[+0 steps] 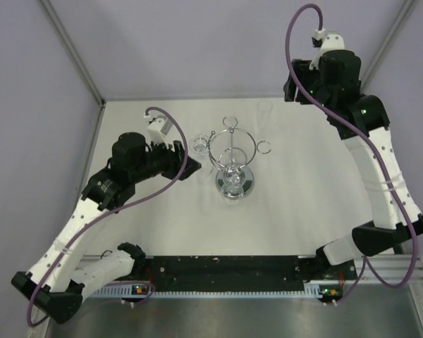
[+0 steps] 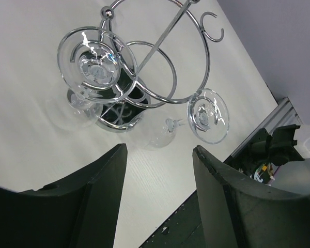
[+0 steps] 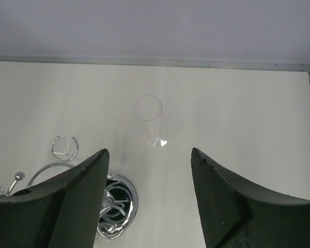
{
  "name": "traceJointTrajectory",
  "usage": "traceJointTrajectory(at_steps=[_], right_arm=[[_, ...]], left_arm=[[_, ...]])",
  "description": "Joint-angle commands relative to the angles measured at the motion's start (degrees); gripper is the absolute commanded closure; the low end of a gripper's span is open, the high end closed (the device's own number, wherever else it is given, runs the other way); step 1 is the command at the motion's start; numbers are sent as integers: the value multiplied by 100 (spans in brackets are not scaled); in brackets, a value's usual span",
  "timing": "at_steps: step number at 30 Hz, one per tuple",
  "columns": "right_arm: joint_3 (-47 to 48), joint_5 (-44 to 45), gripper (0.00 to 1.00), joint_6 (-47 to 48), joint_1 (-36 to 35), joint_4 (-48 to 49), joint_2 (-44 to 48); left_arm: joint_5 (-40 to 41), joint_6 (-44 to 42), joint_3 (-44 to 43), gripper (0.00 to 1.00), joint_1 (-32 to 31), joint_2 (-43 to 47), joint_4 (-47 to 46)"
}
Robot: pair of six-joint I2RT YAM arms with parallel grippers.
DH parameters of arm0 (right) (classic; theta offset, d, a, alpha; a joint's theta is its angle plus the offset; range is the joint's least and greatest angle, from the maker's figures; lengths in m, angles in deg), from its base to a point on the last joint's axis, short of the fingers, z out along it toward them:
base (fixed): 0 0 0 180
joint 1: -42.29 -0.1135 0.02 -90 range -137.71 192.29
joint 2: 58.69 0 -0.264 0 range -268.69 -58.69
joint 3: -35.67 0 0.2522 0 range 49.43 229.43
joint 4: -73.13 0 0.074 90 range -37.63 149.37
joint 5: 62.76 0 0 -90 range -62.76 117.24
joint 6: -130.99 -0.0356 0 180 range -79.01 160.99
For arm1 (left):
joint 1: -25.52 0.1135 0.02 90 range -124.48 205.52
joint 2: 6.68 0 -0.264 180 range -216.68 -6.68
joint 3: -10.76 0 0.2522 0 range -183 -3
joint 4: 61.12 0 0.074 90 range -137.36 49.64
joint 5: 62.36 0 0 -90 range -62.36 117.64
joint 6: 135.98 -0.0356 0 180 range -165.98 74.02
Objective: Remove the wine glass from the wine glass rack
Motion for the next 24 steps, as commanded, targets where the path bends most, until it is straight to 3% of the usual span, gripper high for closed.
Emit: traceJointTrajectory(at_steps=[1,12,24], right_arm=[[-631,-93,35,-17,-88,353,501],[-2187,-902,33,-483,-263,793,1969],[-3119,-1342,33,-562,-422,863,2743]], left_arm=[[358,-44,-329,40,143,-106,368],[-300,88,-488,40,1048,-800,194],[-1425,1098,75,41,1436,-1152,-1555]])
